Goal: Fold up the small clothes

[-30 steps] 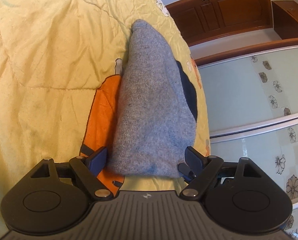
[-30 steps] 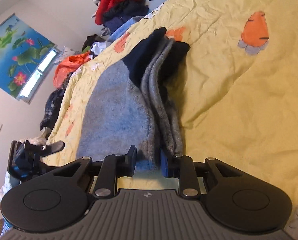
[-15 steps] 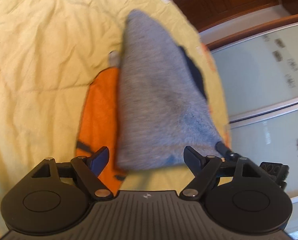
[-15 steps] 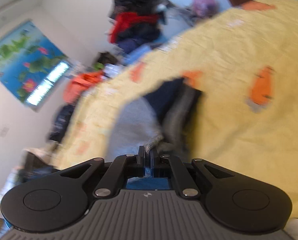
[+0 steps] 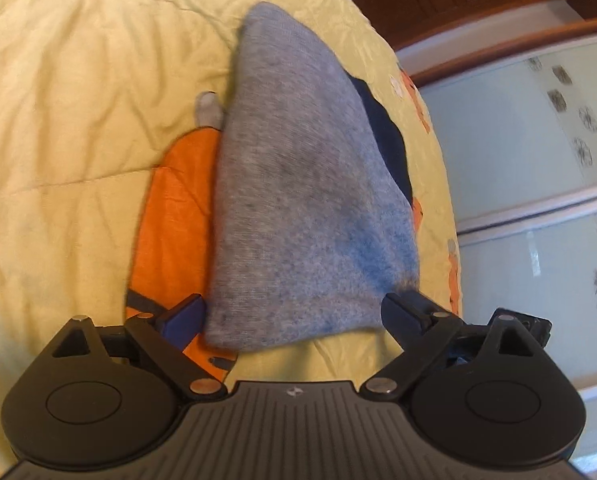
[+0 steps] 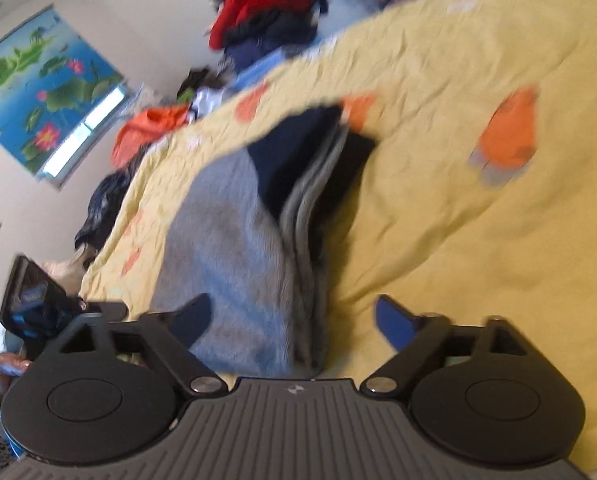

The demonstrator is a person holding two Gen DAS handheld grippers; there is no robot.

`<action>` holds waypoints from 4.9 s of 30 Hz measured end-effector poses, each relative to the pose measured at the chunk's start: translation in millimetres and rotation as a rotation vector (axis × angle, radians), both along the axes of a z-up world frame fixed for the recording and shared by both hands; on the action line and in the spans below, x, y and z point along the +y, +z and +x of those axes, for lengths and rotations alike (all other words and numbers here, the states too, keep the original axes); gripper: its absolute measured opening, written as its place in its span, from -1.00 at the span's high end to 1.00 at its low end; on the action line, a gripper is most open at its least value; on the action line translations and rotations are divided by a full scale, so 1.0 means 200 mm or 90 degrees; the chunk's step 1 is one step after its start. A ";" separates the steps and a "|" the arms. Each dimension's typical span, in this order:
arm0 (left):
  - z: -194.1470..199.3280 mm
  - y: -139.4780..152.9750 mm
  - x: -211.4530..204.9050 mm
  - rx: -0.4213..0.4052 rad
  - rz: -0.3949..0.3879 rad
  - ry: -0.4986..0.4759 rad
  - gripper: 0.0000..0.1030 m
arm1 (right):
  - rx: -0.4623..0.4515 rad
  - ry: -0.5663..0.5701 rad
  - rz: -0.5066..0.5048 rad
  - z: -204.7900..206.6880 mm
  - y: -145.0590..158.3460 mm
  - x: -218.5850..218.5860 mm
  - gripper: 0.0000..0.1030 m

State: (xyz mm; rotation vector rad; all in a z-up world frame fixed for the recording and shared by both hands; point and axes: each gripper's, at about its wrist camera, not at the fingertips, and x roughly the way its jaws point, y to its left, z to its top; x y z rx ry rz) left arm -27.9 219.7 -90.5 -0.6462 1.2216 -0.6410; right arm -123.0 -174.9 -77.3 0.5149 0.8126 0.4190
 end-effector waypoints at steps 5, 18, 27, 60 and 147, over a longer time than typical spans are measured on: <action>0.02 0.00 -0.08 0.002 0.047 -0.047 0.73 | 0.023 -0.026 0.034 -0.01 0.03 0.05 0.66; -0.15 -0.03 0.11 0.010 0.068 -0.048 0.82 | 0.027 0.014 -0.060 -0.24 0.07 0.12 0.63; -0.14 0.32 0.20 -0.122 0.078 -0.002 0.16 | -0.035 -0.066 0.046 -0.07 0.18 -0.14 0.34; 0.63 0.15 -0.51 -0.302 0.247 0.001 -0.65 | 0.062 -0.124 0.036 0.70 0.01 -0.03 1.00; -0.14 0.28 -0.22 -0.318 0.155 -0.052 -0.90 | -0.091 -0.055 -0.318 -0.30 0.20 0.43 -0.07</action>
